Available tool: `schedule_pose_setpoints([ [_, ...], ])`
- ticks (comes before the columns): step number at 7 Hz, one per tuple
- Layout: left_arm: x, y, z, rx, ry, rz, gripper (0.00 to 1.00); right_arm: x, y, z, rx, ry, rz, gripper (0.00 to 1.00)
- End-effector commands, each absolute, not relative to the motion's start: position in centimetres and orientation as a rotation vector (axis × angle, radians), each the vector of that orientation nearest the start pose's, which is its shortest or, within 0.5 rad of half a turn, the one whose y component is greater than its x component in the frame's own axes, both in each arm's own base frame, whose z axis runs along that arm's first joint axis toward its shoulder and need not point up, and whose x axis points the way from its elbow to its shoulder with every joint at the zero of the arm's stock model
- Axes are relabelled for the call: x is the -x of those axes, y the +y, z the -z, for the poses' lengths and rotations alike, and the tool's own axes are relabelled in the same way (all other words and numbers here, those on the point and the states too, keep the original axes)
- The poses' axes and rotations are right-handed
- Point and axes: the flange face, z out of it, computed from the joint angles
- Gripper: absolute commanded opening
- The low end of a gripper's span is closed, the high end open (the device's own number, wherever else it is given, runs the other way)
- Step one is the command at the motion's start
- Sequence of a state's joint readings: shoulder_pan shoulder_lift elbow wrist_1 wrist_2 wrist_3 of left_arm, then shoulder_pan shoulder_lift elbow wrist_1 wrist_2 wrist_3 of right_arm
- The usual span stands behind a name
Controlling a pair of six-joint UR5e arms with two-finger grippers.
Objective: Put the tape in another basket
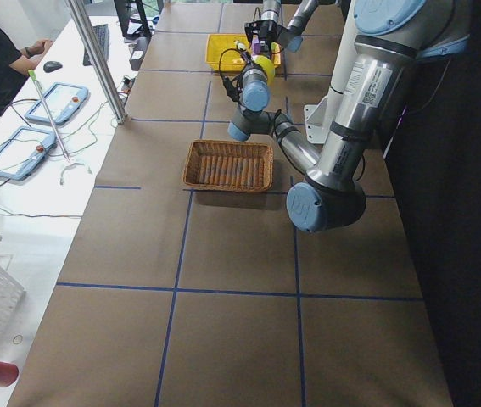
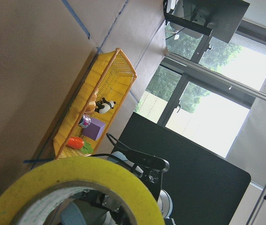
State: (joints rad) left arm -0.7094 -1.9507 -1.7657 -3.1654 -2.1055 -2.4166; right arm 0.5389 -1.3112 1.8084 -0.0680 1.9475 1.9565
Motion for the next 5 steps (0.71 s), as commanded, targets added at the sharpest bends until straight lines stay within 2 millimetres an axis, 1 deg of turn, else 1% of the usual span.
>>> schedule_pose_setpoints([
  [1, -32.1, -41.4, -23.2, 0.345, 1.878, 0.297, 0.0, 33.7, -39.5, -27.1, -0.012, -1.753, -0.197, 1.0],
  [2, -32.0, -42.6, -23.7, 0.304, 1.782, 0.273, 0.0, 32.6, -41.7, -27.6, -0.047, -1.641, -0.172, 1.0],
  [3, -30.9, -44.2, -24.2, 0.258, 1.717, 0.259, 0.0, 32.2, -43.5, -28.7, -0.098, -1.534, -0.158, 1.0],
  [4, -30.5, -45.3, -24.8, 0.209, 1.659, 0.242, 0.0, 31.8, -45.0, -29.5, -0.132, -1.413, -0.143, 1.0],
  [5, -30.8, -45.4, -26.1, 0.148, 1.62, 0.194, 0.0, 30.7, -46.5, -30.1, -0.159, -1.293, -0.126, 1.0],
])
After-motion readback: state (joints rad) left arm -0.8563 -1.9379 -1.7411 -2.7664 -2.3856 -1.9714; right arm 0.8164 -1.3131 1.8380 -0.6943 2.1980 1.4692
